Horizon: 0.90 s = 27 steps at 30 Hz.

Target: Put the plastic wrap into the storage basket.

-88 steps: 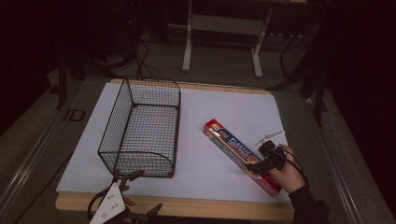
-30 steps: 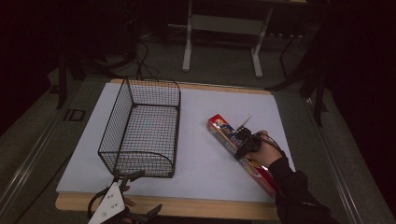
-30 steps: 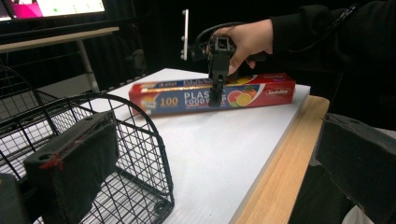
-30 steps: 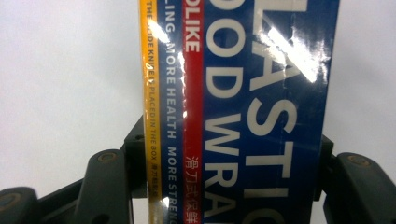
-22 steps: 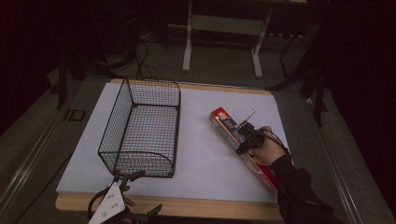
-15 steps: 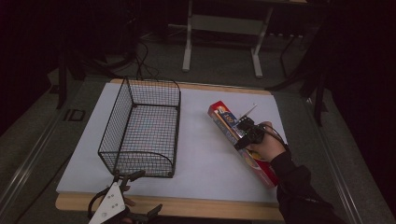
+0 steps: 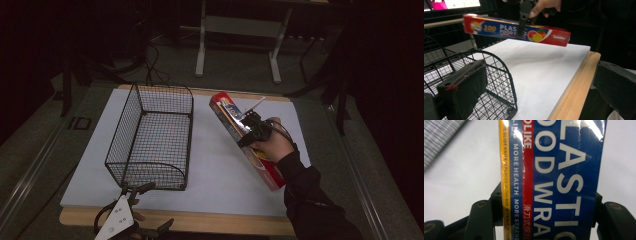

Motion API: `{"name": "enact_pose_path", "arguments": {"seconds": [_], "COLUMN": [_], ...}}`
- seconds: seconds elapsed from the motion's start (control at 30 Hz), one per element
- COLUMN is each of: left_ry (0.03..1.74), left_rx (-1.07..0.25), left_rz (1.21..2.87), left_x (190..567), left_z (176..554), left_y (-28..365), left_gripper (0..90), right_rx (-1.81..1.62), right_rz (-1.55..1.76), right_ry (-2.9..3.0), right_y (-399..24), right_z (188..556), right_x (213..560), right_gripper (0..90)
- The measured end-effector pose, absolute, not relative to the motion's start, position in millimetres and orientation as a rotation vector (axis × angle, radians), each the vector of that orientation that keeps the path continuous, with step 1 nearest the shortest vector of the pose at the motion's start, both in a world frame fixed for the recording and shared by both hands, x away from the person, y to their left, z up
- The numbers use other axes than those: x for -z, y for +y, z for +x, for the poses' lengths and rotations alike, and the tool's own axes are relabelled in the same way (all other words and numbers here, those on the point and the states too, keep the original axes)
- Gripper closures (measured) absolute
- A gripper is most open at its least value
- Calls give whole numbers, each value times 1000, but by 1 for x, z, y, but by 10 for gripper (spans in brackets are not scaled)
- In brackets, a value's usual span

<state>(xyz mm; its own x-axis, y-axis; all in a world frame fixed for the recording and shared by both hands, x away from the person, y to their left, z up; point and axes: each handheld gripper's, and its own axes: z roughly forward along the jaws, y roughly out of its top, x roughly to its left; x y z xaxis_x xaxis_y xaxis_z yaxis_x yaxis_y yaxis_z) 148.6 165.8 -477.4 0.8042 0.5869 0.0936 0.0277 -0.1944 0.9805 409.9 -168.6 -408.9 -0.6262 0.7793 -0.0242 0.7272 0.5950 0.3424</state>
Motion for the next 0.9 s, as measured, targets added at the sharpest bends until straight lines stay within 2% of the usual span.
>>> {"name": "enact_pose_path", "arguments": {"seconds": [0.33,0.9], "left_ry": [481,482], "left_rx": [-548,-553], "left_rz": [1714,1706], "left_x": [477,477], "left_z": [148,147], "left_y": [165,166], "left_gripper": [2,1], "right_rx": [-544,-655], "right_rz": [1195,1229], "right_ry": [2596,2523], "right_y": [-125,-72], "right_z": [419,435], "right_x": [376,343], "right_gripper": [401,400]}}
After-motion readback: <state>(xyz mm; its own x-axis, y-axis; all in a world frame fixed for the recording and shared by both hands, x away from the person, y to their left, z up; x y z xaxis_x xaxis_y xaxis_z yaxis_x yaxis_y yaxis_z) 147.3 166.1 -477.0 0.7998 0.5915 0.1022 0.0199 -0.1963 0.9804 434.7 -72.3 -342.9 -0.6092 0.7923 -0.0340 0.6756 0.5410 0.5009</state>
